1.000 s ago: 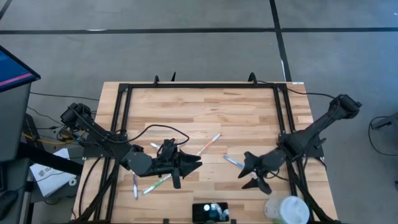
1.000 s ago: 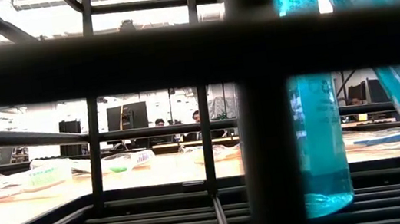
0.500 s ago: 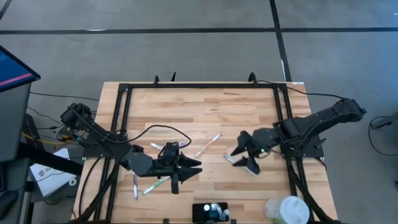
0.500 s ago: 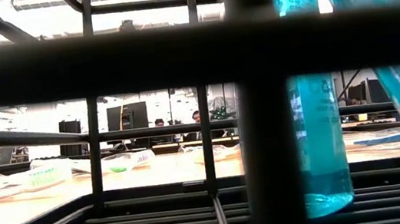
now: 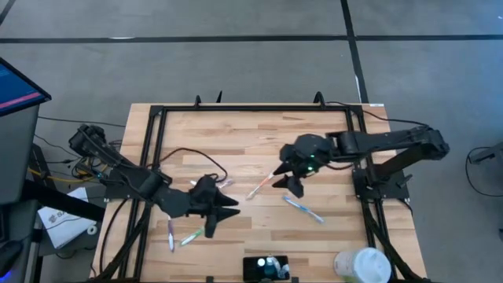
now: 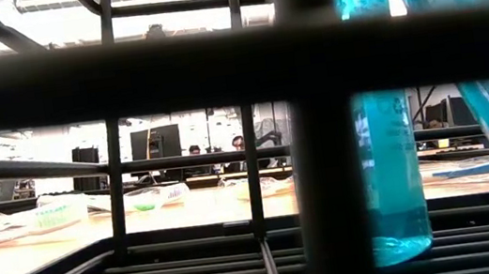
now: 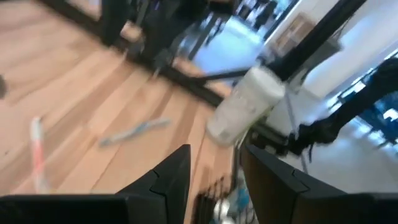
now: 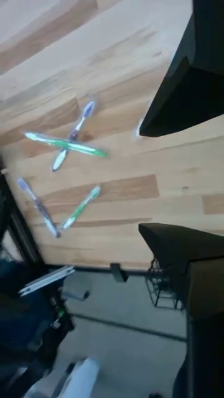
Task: Pick & Place toothbrushing station
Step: Put the bottom green toothbrush into the black mesh organizer
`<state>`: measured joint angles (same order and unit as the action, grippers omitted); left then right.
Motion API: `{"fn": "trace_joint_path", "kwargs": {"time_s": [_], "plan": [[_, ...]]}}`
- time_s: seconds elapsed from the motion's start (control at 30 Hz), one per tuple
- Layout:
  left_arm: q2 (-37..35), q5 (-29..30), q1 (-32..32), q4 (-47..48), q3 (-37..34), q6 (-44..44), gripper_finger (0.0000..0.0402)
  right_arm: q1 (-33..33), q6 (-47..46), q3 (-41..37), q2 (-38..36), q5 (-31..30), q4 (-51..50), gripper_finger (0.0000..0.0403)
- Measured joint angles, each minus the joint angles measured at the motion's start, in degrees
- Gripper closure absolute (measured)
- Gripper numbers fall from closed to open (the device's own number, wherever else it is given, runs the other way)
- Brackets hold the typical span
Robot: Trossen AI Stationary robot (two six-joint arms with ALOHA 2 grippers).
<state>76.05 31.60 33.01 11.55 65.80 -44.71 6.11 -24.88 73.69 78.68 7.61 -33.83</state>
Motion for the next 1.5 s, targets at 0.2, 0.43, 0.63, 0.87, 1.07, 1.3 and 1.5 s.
{"fn": "trace_joint_path", "kwargs": {"time_s": [0.2, 0.43, 0.63, 0.87, 1.07, 1.3, 1.5], "plan": [[-3.6, -6.3, 0.4, 15.0, 0.0, -8.4, 0.0262, -1.1, 5.7, 10.5, 9.3, 0.0, -4.7, 0.0172], [-0.7, -17.7, 0.9, 29.9, 0.0, -15.9, 0.0278, -2.7, 8.9, 19.5, 16.4, 3.0, -9.5, 0.0172], [5.0, -19.8, 2.3, 31.8, 0.0, -15.7, 0.0301, -2.9, 10.3, 21.0, 18.8, 3.2, -9.6, 0.0172], [12.2, -19.5, 3.0, 36.7, 0.0, -17.2, 0.031, -2.2, 10.1, 21.0, 19.2, 3.2, -10.5, 0.0172], [16.9, -19.6, 2.4, 36.8, 0.0, -17.3, 0.0281, -2.0, 9.9, 21.0, 19.2, 3.2, -10.9, 0.0172], [19.9, -19.4, 2.7, 36.6, -1.9, -18.3, 0.0215, -1.0, 9.9, 21.0, 19.2, 3.1, -10.9, 0.0172], [20.0, -19.3, 4.5, 34.7, -6.0, -21.7, 0.0185, -0.4, 9.9, 21.0, 19.2, 3.0, -11.0, 0.0172]]}}
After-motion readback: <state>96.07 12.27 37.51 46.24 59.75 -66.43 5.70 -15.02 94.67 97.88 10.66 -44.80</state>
